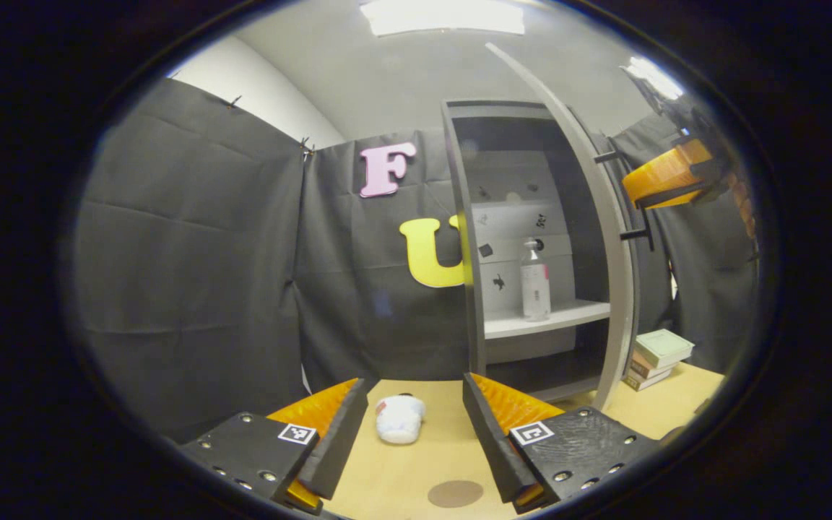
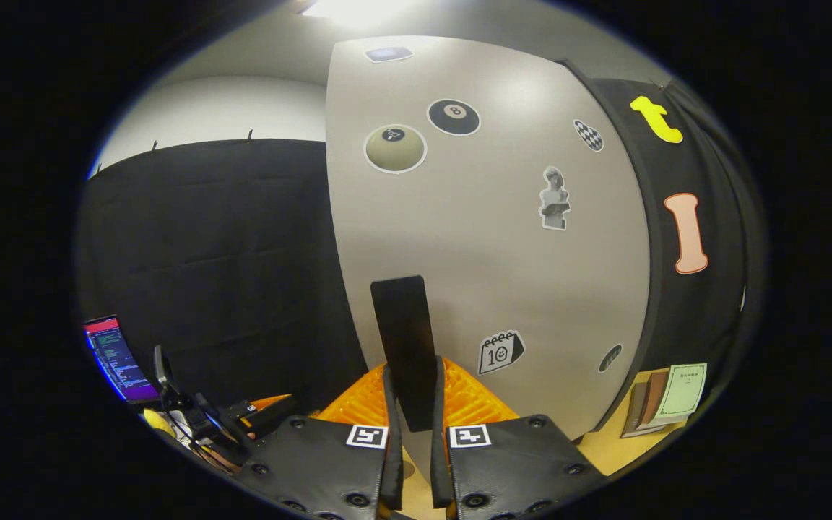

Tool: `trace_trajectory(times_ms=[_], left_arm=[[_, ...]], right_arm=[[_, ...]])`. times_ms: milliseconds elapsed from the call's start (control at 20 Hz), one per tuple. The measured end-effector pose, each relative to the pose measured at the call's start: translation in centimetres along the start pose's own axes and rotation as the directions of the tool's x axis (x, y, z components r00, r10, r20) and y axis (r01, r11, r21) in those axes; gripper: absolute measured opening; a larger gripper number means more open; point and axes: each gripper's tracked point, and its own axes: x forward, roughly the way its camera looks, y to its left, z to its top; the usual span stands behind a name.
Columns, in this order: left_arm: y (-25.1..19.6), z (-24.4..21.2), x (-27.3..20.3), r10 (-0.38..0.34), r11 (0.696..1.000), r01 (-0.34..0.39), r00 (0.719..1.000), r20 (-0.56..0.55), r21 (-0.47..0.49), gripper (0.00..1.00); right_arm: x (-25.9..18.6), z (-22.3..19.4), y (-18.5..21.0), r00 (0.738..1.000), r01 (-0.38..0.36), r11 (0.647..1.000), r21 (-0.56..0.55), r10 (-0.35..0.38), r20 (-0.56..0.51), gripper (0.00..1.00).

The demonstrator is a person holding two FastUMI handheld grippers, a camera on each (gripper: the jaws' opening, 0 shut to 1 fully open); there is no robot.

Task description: Open the cabinet door with the right hand, grasp the bottle in the cabinet with the left hand and place it on the coaster, then close the cabinet door with the right hand.

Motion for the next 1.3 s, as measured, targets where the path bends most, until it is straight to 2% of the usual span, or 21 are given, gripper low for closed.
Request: trace_trajectory(times_ms=[250,350,500,550,600,650,700,800,1050,1300], left_arm=[[-4.1,0.6,0.8,-0.039,0.999,0.039,0.999,0.012,0.002,0.82],[-6.0,0.7,1.0,-0.055,0.998,0.055,0.998,0.012,0.007,0.8],[-9.2,1.1,1.2,-0.09,0.996,0.09,0.996,0.015,0.016,0.82],[-10.3,1.2,1.1,-0.103,0.995,0.102,0.995,0.017,0.02,0.82],[-11.5,1.3,1.2,-0.117,0.993,0.116,0.993,0.019,0.022,0.82],[-12.6,1.5,1.3,-0.131,0.991,0.13,0.991,0.021,0.021,0.84],[-13.9,1.6,1.5,-0.144,0.989,0.144,0.989,0.022,0.018,0.8],[-16.2,1.8,1.3,-0.17,0.985,0.17,0.985,0.026,0.006,0.8],[-21.1,1.9,1.1,-0.22,0.975,0.22,0.975,0.029,0.01,0.82],[-23.6,1.7,1.3,-0.228,0.973,0.229,0.973,0.022,-0.005,0.8]], right_arm=[[-0.8,-0.1,-0.6,1.0,-0.029,1.0,-0.013,0.029,-0.006,0.14],[-1.4,0.0,-0.8,0.999,-0.036,0.999,-0.018,0.036,-0.004,0.17],[-2.5,0.0,-1.4,1.0,-0.025,0.999,-0.044,0.025,0.002,0.17],[-2.9,-0.1,-1.7,1.0,-0.024,0.998,-0.051,0.024,0.001,0.14],[-3.3,0.0,-1.9,1.0,-0.017,0.999,-0.051,0.018,0.015,0.16],[-3.7,-0.1,-2.0,1.0,-0.018,0.999,-0.048,0.019,0.018,0.13],[-4.1,0.0,-2.2,1.0,-0.019,1.0,-0.024,0.019,0.024,0.13],[-4.9,-0.1,-2.7,0.999,-0.018,1.0,0.02,0.017,0.031,0.15],[-7.8,0.1,-4.3,0.998,0.034,0.998,0.043,-0.036,0.052,0.15],[-9.3,0.1,-7.0,0.993,0.107,0.994,0.034,-0.109,0.053,0.15]])
